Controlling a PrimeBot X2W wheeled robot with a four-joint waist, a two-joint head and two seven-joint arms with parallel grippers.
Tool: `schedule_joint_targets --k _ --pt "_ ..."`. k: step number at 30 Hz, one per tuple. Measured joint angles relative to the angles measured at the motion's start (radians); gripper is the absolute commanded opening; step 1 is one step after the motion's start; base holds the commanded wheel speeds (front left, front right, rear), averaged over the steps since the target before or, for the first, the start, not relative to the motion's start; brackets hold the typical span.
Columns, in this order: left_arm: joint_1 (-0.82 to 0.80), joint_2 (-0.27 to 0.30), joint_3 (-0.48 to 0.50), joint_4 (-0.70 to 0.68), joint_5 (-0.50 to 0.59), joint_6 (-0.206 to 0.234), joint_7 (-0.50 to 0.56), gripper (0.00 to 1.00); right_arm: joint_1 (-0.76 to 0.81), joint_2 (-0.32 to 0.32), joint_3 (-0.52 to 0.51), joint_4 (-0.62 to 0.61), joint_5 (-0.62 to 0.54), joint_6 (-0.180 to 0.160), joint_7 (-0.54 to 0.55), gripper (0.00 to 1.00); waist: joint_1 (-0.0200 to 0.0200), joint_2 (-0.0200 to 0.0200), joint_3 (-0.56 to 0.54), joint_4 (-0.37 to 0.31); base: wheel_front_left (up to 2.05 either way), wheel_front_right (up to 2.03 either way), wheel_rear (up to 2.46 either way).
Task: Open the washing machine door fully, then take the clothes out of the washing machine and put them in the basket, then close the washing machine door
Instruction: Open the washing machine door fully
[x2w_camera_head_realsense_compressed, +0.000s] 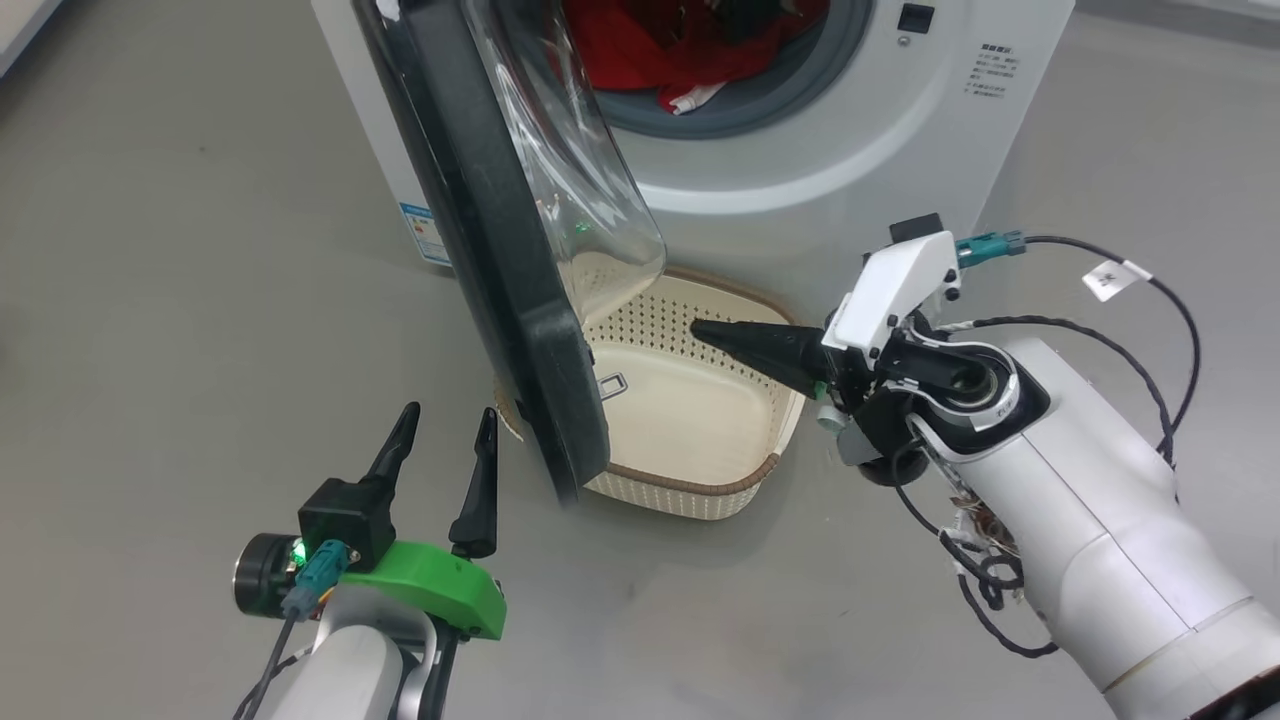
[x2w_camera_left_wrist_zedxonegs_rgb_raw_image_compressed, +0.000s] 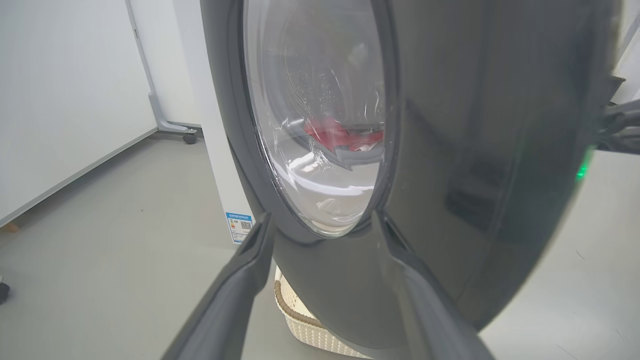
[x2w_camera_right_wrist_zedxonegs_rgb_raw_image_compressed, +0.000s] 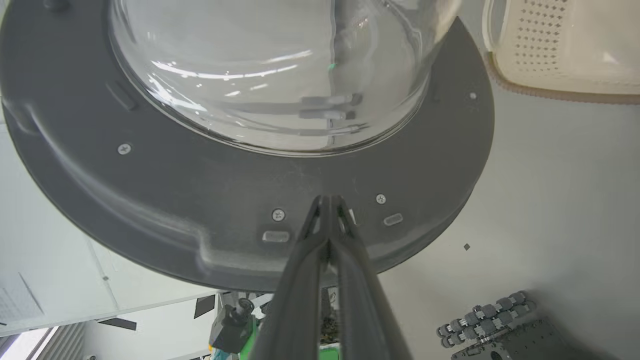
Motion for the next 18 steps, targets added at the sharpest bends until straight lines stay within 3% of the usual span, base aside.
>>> schedule_joint_targets --k 8,13,18 --pt "0.031 0.023 0.034 0.003 0.003 0.0 0.0 1.0 0.013 -0.12 0.109 -0.059 -0.298 0.091 -0.182 0.0 0.0 0.0 -0.035 -0.042 0.0 0.0 0.0" --pt "0.033 0.032 0.061 0.001 0.003 0.0 0.0 1.0 0.032 -0.214 0.159 -0.085 -0.49 0.099 -0.323 0.0 0.0 0.0 -0.05 -0.072 0.0 0.0 0.0" --pt "0.037 0.044 0.087 -0.006 0.003 0.0 0.0 1.0 0.06 -0.257 0.207 -0.115 -0.636 0.097 -0.437 0.0 0.0 0.0 -0.061 -0.096 0.0 0.0 0.0"
